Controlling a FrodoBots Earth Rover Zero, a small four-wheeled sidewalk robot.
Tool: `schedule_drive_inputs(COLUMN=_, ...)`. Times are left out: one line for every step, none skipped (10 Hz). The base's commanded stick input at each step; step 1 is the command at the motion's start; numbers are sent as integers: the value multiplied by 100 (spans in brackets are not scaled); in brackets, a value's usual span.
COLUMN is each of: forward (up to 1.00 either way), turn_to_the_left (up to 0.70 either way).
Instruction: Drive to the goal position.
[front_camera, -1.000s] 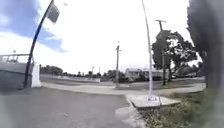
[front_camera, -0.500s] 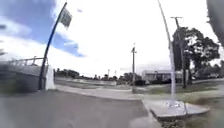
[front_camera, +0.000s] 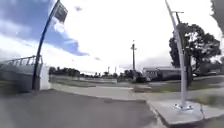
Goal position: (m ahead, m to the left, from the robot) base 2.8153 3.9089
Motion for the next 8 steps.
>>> schedule_drive_inputs(forward=70, turn_to_the_left=0)
schedule_drive_inputs(forward=70, turn_to_the_left=0)
schedule_drive_inputs(forward=70, turn_to_the_left=0)
schedule_drive_inputs(forward=70, turn_to_the_left=0)
schedule_drive_inputs(forward=70, turn_to_the_left=0)
schedule_drive_inputs(forward=70, turn_to_the_left=35)
schedule_drive_inputs(forward=70, turn_to_the_left=35)
schedule_drive_inputs(forward=70, turn_to_the_left=35)
